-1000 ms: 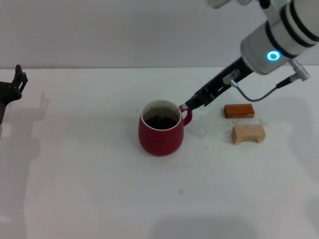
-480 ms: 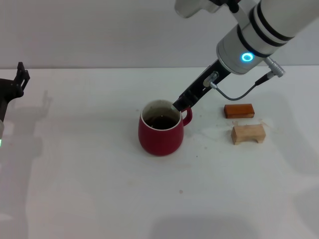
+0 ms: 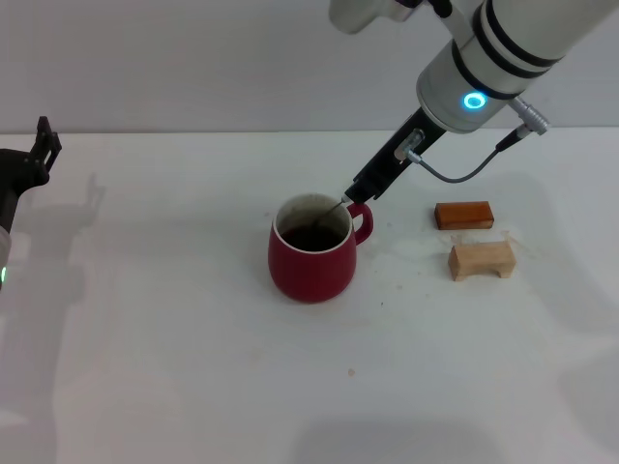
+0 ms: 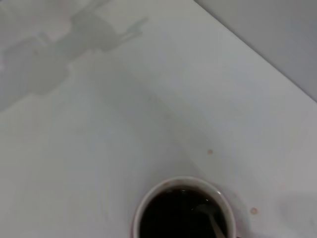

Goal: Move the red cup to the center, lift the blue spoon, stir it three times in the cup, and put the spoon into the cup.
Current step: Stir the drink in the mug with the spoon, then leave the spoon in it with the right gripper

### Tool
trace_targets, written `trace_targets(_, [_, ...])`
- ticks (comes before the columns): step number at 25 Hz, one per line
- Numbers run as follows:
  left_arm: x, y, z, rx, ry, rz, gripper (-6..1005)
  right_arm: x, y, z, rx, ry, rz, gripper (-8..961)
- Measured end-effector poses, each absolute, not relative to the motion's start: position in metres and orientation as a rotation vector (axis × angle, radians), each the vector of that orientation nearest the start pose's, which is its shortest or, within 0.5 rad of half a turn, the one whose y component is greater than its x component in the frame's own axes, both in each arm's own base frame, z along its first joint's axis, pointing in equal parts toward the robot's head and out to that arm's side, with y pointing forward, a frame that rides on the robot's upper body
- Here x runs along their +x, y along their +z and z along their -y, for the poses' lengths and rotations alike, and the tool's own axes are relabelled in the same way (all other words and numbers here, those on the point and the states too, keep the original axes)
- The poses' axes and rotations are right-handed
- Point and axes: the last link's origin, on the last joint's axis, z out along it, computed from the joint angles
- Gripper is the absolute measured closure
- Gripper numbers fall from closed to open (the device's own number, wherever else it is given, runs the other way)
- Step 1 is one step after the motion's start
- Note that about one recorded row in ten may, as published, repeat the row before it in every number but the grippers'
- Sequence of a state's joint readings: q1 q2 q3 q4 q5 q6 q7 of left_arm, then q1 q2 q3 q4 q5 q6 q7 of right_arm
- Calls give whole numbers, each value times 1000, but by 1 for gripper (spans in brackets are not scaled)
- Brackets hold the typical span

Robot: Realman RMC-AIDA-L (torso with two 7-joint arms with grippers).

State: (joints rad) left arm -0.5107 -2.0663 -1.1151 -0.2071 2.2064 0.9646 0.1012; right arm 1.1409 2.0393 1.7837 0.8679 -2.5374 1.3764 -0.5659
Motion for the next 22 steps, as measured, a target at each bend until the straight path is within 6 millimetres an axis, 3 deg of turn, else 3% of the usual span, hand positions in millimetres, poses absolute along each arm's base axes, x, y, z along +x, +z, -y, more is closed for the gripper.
trace_targets(12, [-339,15,-371,-1401,-494,577,144,60,-41,-415,-2749,-573,-688,683])
trace_targets(22, [-340,17,-371,-1396,-499,576,144,41,-53,-419,-2765,-456,-630,679])
